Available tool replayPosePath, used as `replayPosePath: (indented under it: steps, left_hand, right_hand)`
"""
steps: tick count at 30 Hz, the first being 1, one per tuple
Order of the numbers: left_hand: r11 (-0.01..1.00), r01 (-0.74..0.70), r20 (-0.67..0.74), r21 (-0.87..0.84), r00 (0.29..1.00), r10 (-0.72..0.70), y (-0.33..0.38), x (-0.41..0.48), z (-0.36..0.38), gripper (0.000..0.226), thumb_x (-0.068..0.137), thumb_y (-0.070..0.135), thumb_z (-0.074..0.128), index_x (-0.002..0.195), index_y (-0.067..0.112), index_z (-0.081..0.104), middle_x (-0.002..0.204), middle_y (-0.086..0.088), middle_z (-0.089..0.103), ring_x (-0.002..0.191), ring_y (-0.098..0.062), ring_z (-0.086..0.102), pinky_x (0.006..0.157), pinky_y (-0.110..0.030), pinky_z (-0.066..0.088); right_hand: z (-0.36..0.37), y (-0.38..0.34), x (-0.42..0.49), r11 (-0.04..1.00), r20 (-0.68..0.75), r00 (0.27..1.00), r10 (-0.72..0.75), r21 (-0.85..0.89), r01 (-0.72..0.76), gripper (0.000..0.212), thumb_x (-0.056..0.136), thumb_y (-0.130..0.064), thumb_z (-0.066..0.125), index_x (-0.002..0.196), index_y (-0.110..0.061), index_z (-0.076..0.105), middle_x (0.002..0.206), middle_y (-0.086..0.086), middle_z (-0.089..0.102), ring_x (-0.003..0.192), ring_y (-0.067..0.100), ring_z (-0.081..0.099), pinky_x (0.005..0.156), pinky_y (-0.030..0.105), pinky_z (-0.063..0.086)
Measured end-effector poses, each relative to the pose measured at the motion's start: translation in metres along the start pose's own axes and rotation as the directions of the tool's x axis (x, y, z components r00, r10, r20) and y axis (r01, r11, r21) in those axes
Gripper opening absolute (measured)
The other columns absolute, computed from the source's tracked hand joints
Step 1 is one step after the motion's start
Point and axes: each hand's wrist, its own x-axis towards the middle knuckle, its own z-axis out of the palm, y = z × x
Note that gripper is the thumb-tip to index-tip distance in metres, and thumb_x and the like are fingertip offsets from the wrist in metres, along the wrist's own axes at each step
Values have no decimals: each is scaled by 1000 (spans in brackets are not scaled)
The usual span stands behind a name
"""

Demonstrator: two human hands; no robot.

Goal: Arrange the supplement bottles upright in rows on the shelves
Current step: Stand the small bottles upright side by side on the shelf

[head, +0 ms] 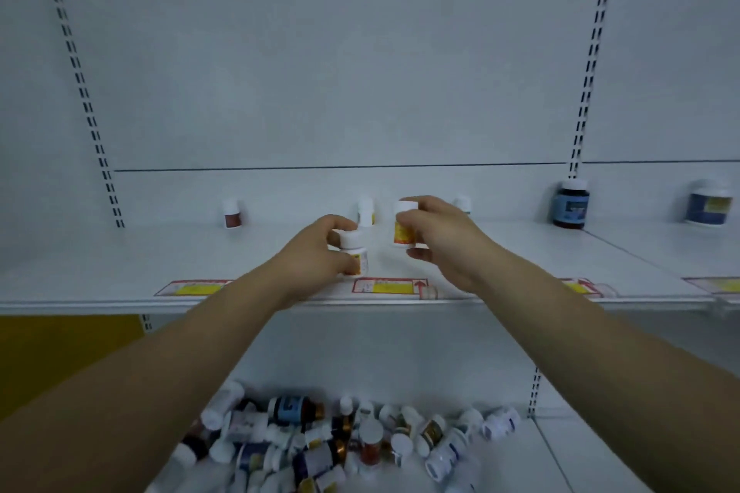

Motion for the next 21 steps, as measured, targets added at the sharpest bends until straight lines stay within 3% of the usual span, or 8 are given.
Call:
replayPosePath:
  steps: [5,8,11,15,18,21]
  left_hand:
    - [988,-44,81,149,996,32,-14,43,3,48,78,12,72,116,28,47,99,6,54,83,-16,62,74,-24,50]
    - [963,-78,103,259,993,53,-22,72,2,47,79,16,72,118,26,47,99,8,55,83,-15,60,66,-18,45]
    - [938,-128,136,323,987,88,-32,98,3,46,80,19,72,119,25,49,103,4,57,77,-10,56,61,-14,39]
    - [923,-150,141,353,984,106,-38,126,7,43,80,22,72,116,24,49,102,4,58,78,-11,54,64,-21,38]
    - [909,-159,135,384,984,115,-44,145,12,32,80,23,72,104,25,51,103,3,59,80,-11,54,68,-23,38]
    - [893,-163,92,419,986,137,-49,161,14,35,77,24,74,108,20,57,111,-1,57,91,-15,52,76,-25,39]
  right_hand:
    - [-1,15,55,945,3,999,32,-325,-29,28,85,-18,63,110,-20,52,100,0,56,97,21,57,91,38,51]
    - [0,21,83,887,25,999,44,-462,-27,30,83,-15,67,108,-20,51,97,1,54,99,24,57,92,39,51]
    - [-2,28,107,842,5,1000,30,-539,-23,32,83,-15,67,109,-20,50,104,4,55,98,24,56,89,36,50]
    - [-7,37,134,806,12,1000,11,-592,-1,33,82,-15,66,111,-20,50,109,7,57,88,21,55,75,29,46]
    - [-13,42,156,748,40,999,-21,-663,42,42,82,-18,66,121,-17,50,114,7,56,92,21,53,76,28,42]
    - [-18,44,176,677,78,996,-34,-732,80,47,82,-21,66,126,-16,48,119,7,55,96,20,49,78,27,39]
